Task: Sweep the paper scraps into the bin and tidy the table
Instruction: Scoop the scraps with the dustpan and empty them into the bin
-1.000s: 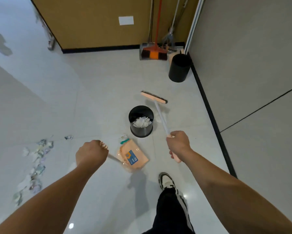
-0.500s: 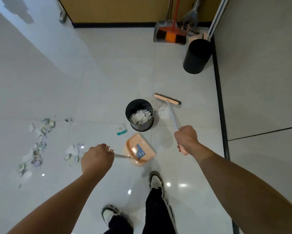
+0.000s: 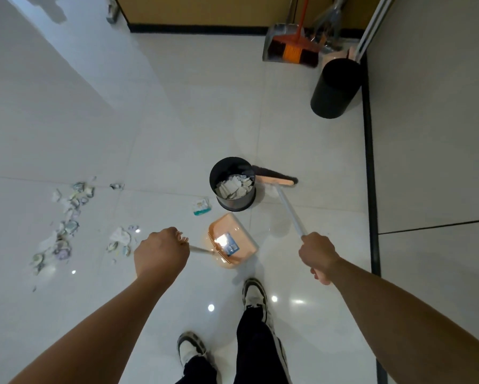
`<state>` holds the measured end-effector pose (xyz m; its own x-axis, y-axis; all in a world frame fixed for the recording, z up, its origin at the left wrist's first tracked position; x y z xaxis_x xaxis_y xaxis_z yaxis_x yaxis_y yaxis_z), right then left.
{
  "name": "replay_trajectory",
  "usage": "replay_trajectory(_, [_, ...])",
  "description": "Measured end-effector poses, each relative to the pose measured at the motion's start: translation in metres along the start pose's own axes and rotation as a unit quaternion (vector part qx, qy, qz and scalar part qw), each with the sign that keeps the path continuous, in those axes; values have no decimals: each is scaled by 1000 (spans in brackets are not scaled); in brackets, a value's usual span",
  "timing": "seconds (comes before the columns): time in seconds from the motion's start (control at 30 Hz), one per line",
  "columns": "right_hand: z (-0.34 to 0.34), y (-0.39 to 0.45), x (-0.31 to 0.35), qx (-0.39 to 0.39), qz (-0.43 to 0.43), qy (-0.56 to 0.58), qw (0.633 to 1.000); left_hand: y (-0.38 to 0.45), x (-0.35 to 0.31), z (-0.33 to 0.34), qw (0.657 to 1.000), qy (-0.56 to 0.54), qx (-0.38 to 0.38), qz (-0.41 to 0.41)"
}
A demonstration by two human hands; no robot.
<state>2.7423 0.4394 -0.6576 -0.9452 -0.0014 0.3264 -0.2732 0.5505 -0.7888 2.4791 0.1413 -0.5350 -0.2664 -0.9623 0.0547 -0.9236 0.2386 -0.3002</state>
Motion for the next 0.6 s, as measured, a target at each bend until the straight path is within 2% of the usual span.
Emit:
replay_trajectory(0.23, [22,-60,-42,20,12,-91,996,-7,1,-1,1000,-14,17,6])
replay_trajectory(0.43, [59,-120,-44,56,8,-4,998,-30,33,8,996,-75,49,-3])
replay_trajectory(0.6, [98,-172,-39,103,-9,-12,995,-39,93,14,995,-76,55,-46])
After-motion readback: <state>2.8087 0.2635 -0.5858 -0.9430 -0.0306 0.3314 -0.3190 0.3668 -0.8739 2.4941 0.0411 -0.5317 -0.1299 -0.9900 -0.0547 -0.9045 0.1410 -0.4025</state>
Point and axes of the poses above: each hand's wrist, its own y-axis towards the middle knuckle, its own z-axis out of the palm, x = y × z, the point moved 10 cm from there along y, towards the middle knuckle, and after that the axes turned 3 degrees about -z, right-handed, at the moved point
